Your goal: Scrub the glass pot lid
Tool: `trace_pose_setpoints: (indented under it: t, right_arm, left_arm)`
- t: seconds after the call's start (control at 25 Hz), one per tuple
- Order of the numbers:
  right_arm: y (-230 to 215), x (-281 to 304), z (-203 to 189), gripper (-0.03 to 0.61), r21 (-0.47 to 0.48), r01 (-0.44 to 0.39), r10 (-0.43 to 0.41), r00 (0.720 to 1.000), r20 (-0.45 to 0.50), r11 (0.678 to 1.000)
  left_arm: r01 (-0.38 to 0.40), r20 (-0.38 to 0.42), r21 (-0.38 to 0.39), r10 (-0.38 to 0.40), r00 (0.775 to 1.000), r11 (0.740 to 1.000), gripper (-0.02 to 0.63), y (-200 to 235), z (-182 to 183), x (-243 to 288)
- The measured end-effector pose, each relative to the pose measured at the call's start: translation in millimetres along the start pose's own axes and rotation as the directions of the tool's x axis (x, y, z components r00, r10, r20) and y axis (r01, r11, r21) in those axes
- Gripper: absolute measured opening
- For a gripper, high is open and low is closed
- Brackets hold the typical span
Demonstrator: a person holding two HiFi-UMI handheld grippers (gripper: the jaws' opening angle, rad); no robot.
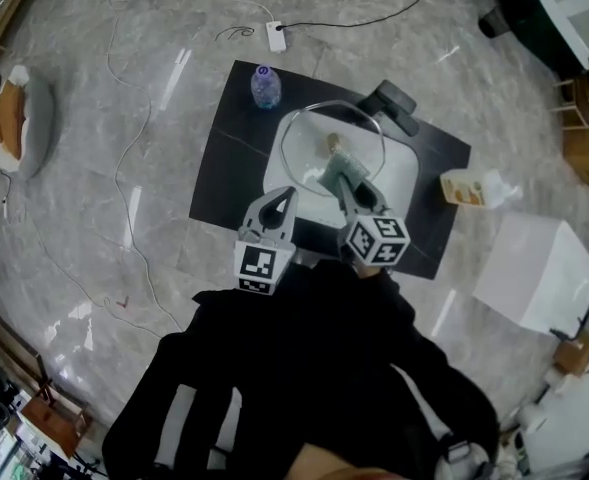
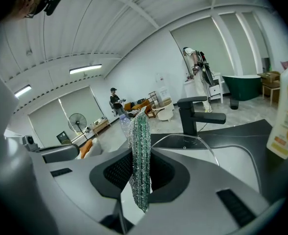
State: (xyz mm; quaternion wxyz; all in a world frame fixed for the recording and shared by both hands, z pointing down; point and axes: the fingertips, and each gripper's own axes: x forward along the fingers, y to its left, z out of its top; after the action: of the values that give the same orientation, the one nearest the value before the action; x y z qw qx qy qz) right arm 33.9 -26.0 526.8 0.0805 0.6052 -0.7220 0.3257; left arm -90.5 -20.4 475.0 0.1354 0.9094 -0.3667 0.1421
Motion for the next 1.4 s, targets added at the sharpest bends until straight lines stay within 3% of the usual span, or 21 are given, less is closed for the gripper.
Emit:
trace_pose_setpoints:
  t: [0.36,0.68,1.16,1.4]
  right_arm:
    - [-24.1,72.3,2.5,0.069,0.060,-0.023,0.023,1.000,-0.008,0.998]
    - [-40.6,137.5,-14.5,0.069,0.044,-0.044,0.046,0.997,-0.061,0.998]
    - [-64.8,200.8,-40.7,0.069,0.132,-0.004,0.025,0.987,-0.159,0.991]
    - [-73.2,220.0,-48.9,0.069,0.092,0.052,-0.033,0.979,-0.201,0.994]
  left_arm:
    - [-0.011,-0.037,0.013,0.012,0.999,1.000,0.003,0.1,-7.8,18.2]
    - [-0.059,-0.054,0.045,0.061,0.997,0.997,0.003,3.8,-5.2,21.4]
    - [-0.098,-0.096,0.036,0.101,0.990,0.995,0.002,4.3,-20.9,20.3]
    - [-0.110,-0.113,0.035,0.113,0.987,0.993,0.002,4.6,-25.4,18.5]
